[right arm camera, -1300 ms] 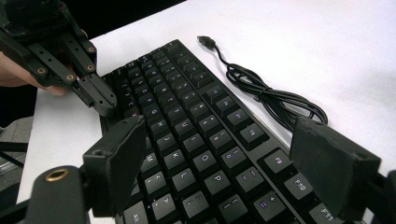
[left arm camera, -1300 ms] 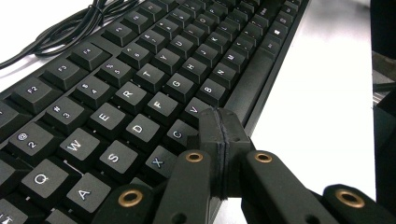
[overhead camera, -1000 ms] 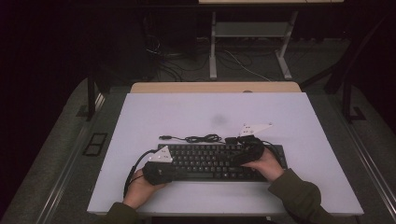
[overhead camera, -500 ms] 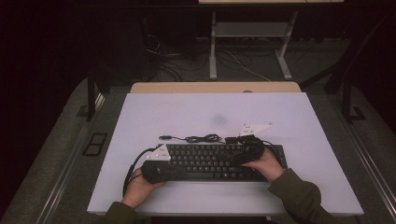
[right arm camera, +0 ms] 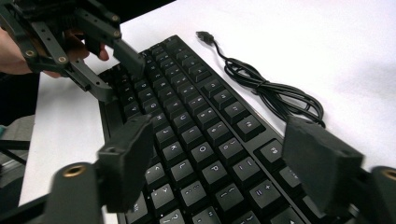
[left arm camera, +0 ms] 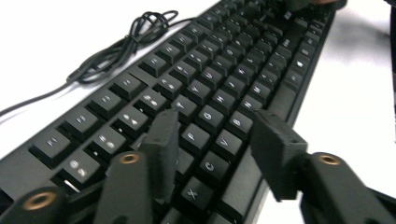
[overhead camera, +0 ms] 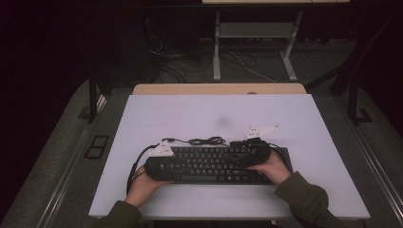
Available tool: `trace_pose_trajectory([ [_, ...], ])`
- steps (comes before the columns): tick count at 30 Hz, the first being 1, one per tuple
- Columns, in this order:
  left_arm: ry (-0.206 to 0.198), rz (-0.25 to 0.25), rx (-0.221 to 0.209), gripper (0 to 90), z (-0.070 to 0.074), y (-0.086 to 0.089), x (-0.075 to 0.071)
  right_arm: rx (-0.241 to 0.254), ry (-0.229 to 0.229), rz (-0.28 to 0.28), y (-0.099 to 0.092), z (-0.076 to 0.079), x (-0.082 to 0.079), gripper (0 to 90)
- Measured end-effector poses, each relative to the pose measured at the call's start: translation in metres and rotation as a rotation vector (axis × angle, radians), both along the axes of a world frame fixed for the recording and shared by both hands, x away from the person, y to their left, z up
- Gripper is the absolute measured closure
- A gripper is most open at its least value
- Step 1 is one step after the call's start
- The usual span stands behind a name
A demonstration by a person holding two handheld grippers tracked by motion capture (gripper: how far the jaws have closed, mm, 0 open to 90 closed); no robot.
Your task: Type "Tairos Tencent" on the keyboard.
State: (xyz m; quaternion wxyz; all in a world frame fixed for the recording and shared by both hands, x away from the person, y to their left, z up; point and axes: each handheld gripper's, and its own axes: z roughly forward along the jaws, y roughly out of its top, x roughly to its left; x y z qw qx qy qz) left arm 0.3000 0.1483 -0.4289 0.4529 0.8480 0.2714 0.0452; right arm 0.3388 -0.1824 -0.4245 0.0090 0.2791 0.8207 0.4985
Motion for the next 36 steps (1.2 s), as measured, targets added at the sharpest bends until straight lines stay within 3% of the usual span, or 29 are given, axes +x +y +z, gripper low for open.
trace_pose_trajectory([
  [8, -0.02, 0.005, 0.0, 38.3, 0.004, -0.006, 0.007, 0.012, 0.001, -0.004, -0.005, 0.006, -0.006, 51.0],
  [15, -0.037, 0.021, -0.014, 29.5, 0.009, -0.009, 0.013, -0.021, -0.003, 0.0, -0.01, 0.006, -0.012, 73.7],
  [21, -0.041, 0.031, -0.017, 28.3, 0.011, -0.011, 0.017, -0.049, -0.007, 0.022, -0.017, 0.006, -0.017, 88.1],
  [36, -0.045, 0.053, -0.038, 27.1, 0.006, -0.013, 0.018, -0.105, -0.002, 0.055, -0.026, -0.004, -0.029, 89.2],
])
